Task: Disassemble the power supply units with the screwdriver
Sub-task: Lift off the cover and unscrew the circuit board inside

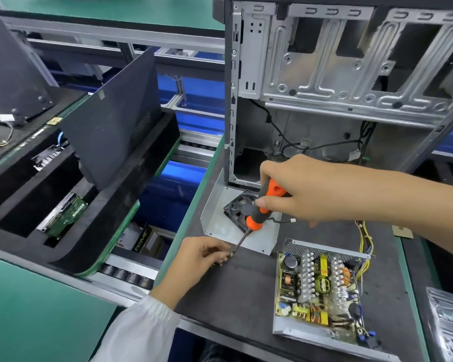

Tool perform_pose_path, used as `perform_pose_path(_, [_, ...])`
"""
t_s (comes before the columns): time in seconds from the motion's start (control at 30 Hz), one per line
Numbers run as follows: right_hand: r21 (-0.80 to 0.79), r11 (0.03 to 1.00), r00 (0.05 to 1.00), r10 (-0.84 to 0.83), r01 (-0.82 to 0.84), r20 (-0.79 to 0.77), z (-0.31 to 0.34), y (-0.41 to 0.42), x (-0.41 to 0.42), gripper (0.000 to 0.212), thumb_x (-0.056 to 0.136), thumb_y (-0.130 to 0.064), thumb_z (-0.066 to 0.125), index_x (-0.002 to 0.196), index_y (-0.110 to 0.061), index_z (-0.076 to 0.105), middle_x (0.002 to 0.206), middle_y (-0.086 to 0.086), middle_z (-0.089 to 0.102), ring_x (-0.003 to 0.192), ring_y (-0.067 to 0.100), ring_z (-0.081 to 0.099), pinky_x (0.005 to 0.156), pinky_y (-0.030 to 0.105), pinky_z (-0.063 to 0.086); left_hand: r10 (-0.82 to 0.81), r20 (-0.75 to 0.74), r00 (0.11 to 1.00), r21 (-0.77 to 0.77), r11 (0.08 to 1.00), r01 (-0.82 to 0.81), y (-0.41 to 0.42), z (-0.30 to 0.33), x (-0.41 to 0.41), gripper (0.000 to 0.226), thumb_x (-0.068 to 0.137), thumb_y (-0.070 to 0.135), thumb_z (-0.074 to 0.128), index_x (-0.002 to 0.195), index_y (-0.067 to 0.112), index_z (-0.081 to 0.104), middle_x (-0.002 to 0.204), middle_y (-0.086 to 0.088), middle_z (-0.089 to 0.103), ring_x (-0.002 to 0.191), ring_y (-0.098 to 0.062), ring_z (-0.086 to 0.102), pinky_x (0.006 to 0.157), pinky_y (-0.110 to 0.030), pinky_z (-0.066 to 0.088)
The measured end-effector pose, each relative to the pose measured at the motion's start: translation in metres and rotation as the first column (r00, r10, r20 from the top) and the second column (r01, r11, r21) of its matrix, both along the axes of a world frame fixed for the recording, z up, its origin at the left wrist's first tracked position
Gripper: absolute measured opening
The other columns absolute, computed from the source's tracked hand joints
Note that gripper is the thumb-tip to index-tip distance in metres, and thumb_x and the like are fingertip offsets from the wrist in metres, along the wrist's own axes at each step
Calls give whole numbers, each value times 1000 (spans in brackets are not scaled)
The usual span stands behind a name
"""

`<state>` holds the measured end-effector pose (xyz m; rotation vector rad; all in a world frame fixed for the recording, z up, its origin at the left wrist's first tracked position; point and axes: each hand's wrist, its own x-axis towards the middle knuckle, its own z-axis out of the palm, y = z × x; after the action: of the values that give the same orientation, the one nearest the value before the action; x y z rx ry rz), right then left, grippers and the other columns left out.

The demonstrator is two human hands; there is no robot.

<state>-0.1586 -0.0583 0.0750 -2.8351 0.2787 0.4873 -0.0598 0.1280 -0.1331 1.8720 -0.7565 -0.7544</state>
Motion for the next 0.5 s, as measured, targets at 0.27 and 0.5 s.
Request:
perform_pose_path(0.27, [62,998,997,-32,28,65,-8,-6,-10,29,95,-49,45,98,-20,45,81,-3,57,39,8,60,54,35,55,-167,-33,985,-16,986,167,-3,8,-6,25,86,-8,62,100,10,71,95,-2,75,89,-14,71,82,-19,54])
perform_pose_path(0.5, [81,994,995,-72,66,74,-17,-16,-22,30,94,-50,44,95,-20,43,78,-2,54,39,8,60,51,34,52,-13,205,979,110,994,-9,-3,3,-5,18,89,-4,63,98,6,75,78,-2,72,68,-8,66,70,-17,52])
